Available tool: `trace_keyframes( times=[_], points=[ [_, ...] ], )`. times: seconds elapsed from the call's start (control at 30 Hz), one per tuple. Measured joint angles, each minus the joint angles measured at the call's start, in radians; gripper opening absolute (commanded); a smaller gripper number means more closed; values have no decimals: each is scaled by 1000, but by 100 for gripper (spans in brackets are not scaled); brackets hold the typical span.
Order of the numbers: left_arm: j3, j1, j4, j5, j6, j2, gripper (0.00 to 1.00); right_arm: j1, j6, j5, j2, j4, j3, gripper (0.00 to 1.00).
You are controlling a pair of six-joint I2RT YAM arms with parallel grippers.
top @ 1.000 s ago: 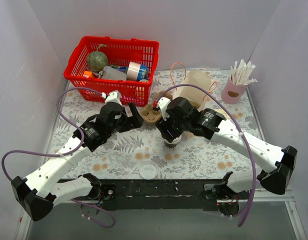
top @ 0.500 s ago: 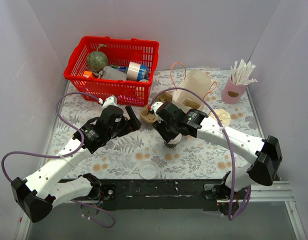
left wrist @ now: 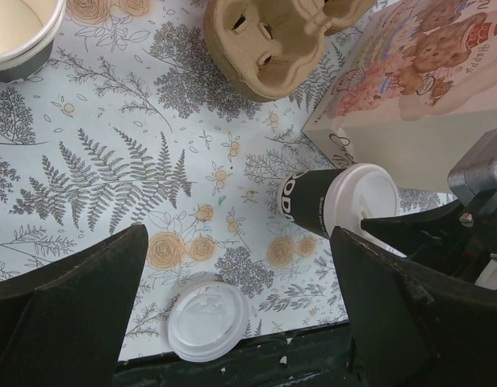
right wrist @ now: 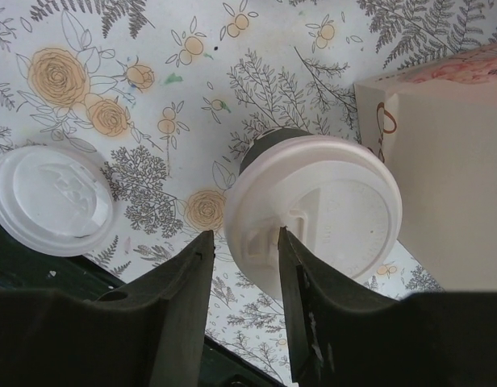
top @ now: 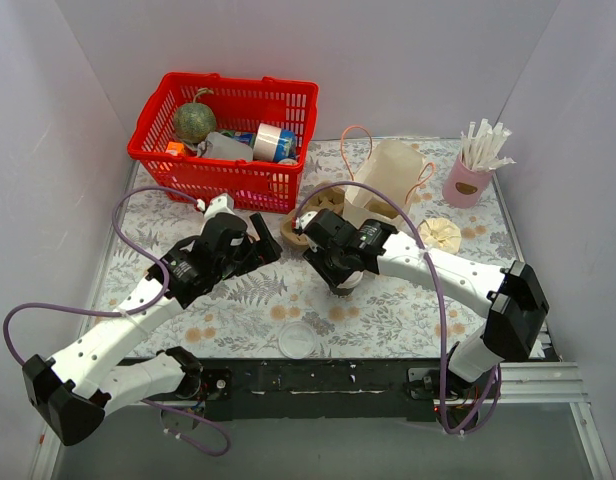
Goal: Pack the takeout coffee
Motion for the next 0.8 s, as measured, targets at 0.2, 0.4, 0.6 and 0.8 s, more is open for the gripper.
trace_keyframes(
  times=[0.2,0.4,0.6,0.8],
  points=[
    [-14,0,0,-4,-4,-3,98,6,16,25,3,-8,-9,41],
    [-16,0,1,-7,-5,-3,98,9,28,39,3,-5,-20,37],
    [-18,0,5,-8,-5,-4,98,18,50,74,6,-6,-20,29],
    [-19,0,7,-10,-5,-6,98,26,66,90,7,-6,-20,11]
  ],
)
